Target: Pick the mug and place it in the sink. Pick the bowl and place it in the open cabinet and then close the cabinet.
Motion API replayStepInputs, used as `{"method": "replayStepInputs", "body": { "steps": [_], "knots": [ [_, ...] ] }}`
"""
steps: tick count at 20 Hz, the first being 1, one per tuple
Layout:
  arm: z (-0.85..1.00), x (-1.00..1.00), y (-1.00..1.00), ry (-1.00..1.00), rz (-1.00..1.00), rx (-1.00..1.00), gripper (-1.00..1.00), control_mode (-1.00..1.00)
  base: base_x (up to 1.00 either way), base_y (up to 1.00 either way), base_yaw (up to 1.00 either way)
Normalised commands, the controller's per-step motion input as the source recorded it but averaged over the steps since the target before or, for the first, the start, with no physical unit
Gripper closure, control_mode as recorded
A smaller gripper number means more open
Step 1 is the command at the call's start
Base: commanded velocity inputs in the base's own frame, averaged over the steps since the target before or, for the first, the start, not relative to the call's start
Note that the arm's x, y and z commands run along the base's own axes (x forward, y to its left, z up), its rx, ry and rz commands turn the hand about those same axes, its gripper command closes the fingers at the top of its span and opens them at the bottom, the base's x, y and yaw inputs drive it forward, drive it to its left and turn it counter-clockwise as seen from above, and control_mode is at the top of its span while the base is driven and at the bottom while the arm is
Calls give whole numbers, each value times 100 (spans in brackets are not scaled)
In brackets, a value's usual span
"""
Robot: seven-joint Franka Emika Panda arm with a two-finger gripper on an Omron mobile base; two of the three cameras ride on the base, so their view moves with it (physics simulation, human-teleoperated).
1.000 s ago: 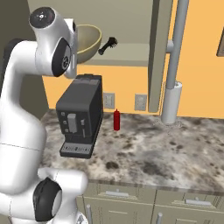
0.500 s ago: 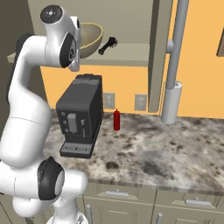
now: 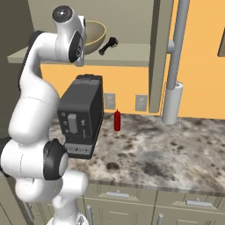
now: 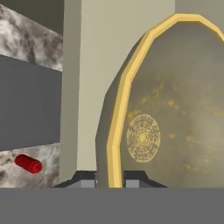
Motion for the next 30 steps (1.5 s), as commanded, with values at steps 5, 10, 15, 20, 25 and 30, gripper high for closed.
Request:
{"method": "replayStepInputs", "body": {
  "steps": [5, 10, 15, 20, 25, 30],
  "knots": [
    [-15, 57, 9, 0, 0, 1, 100, -100, 0, 0, 0],
    [-28, 43, 24, 3, 0, 0, 100, -100, 0, 0, 0],
    [-15, 32, 20, 7, 0, 2, 100, -100, 0, 0, 0],
    [0, 35, 11, 9, 0, 2, 100, -100, 0, 0, 0],
    [-4, 30, 16, 5, 0, 0, 100, -100, 0, 0, 0],
    [-22, 20, 16, 0, 0, 0, 100, -100, 0, 0, 0]
  ]
}}
